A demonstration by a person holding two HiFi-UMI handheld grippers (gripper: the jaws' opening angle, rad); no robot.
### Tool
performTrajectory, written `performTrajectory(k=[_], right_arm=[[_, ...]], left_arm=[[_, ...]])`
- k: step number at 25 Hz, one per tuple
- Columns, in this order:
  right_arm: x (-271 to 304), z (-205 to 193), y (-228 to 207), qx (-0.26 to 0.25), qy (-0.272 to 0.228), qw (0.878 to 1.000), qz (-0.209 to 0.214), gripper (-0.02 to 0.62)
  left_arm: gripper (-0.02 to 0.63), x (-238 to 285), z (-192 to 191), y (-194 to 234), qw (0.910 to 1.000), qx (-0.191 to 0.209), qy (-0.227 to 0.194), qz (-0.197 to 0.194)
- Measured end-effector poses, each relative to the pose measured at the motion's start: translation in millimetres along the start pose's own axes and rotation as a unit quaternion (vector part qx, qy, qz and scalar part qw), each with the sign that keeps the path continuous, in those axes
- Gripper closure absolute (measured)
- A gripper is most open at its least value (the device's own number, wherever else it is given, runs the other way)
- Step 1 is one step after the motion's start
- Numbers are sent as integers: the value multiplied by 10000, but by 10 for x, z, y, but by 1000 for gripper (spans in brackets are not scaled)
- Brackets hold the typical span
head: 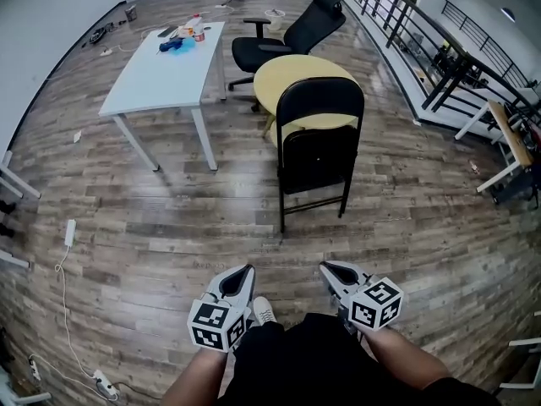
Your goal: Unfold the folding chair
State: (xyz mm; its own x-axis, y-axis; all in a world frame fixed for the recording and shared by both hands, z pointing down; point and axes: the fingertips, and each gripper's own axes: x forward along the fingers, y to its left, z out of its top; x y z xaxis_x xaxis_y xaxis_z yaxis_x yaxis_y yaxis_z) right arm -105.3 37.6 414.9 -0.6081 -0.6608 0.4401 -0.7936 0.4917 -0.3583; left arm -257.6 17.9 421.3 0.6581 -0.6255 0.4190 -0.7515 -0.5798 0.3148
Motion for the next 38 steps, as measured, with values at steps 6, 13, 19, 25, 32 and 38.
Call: performTrajectory(k=[6,13,19,25,32,38], right_arm=[[195,133,84,28,-80,10000,-30,591],[361,308,120,-7,-175,9998,25,591],[548,405,111,5,-239,9996,160,591],[733,402,43,70,-247,9993,270,591],[994,365,-174,289,-174,9992,194,591],[1166,459,-399,567,-211,9981,115,591]], left_arm=[[598,-57,113,249,9998,-175,-39,-62],[598,-110,225,391,9999,-125,-72,19],[598,-183,232,611,9993,-201,-82,301],[598,-125,231,741,9986,-229,-53,465],[598,54,318,902,9990,-34,50,438],[598,280,487,1102,9990,-30,113,435]])
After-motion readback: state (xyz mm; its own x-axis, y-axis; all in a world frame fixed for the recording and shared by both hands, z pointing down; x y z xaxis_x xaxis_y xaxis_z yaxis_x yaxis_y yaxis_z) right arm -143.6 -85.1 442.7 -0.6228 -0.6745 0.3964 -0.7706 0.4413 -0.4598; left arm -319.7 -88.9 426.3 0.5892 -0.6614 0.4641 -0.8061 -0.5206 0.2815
